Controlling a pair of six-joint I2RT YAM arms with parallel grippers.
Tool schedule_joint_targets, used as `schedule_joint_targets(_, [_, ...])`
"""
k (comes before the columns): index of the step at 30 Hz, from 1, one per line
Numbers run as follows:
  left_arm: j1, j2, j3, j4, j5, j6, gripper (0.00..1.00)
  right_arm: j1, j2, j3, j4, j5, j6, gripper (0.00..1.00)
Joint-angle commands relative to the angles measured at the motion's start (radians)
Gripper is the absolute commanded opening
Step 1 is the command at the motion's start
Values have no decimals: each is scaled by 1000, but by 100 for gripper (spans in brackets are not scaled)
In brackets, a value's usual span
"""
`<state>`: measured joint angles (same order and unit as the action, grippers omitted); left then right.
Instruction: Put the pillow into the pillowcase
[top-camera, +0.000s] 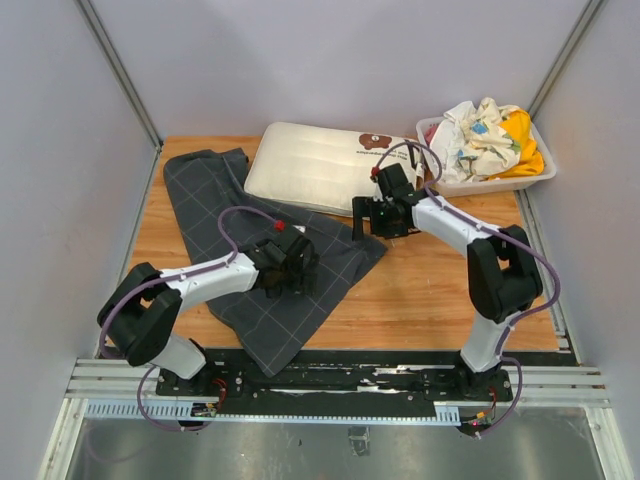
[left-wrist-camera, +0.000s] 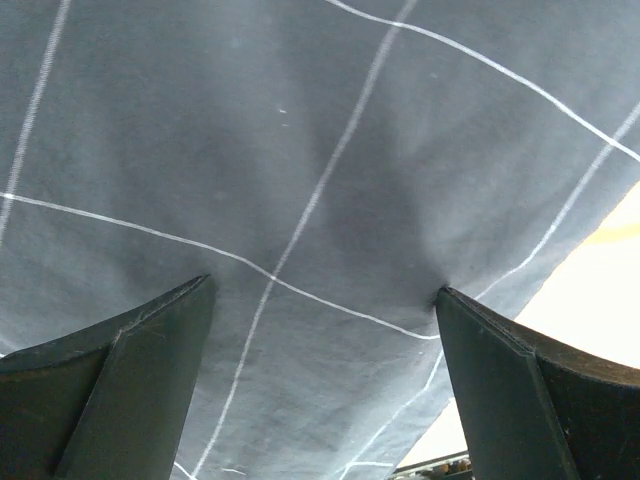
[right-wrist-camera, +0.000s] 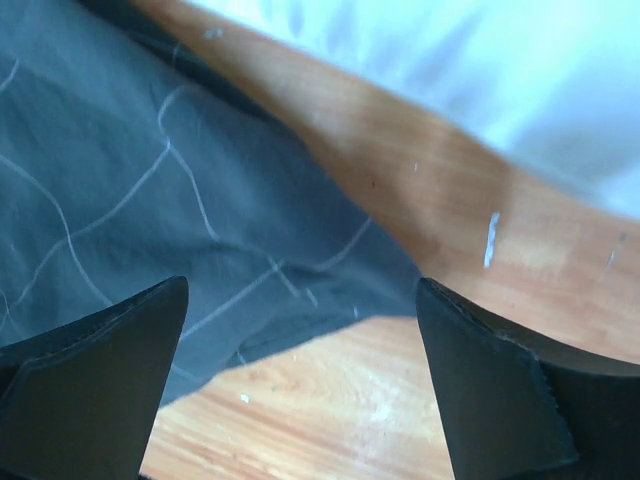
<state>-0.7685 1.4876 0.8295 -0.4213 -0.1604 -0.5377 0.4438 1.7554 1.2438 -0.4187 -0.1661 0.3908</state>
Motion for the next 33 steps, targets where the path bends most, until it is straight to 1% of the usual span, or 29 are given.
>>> schedule_joint_targets(1, [61,-8,-50,60,70,-46,95,21,105,112,-19,31,-27,97])
schedule_joint_targets(2, [65,-8,-52,63,66,-51,94,28,131,136,-29,34,-29,97])
schedule_joint_targets(6, [81,17,-46,67,78,-68,79,57,219,209,-43,45,-32,96])
schedule_joint_targets(7, [87,24,-47,68,82,-74,77,66,248,230,-52,46,-32,94])
schedule_joint_targets(9, [106,35,-53,76,102,-81,66,88,289,268,-63,51,-31,87])
schedule_joint_targets(10, [116,38,-59,82,112,-85,63,97,304,285,-66,51,-30,77])
schedule_joint_targets(11, [126,35,-67,90,123,-89,55,105,319,301,-69,53,-29,71])
schedule_joint_targets(12, [138,30,-76,98,133,-96,45,111,334,319,-73,55,-27,64])
schedule_joint_targets(13, [151,26,-85,103,141,-100,37,118,346,336,-77,56,-25,59])
schedule_joint_targets(14, [163,21,-91,103,144,-105,30,124,359,353,-81,56,-22,53])
schedule_joint_targets(16, [185,13,-105,102,148,-112,18,136,381,387,-85,57,-21,31])
schedule_joint_targets(17, [195,4,-112,101,149,-115,14,142,394,413,-88,61,-20,19])
schedule_joint_targets(18, [205,-3,-119,101,153,-118,13,147,405,433,-93,65,-18,9])
schedule_joint_targets(19, [218,-11,-126,102,156,-123,8,149,419,459,-99,68,-18,3])
schedule_joint_targets(20, [228,-19,-133,102,159,-127,4,153,433,490,-108,65,-18,1])
schedule_joint_targets(21, [240,-26,-139,102,161,-131,2,156,451,521,-121,63,-18,1])
schedule_joint_targets(27, [318,-44,-171,114,190,-145,0,192,583,747,-171,37,-23,1])
schedule_joint_targets(33, [446,-48,-183,135,255,-148,0,232,718,980,-191,10,-17,1])
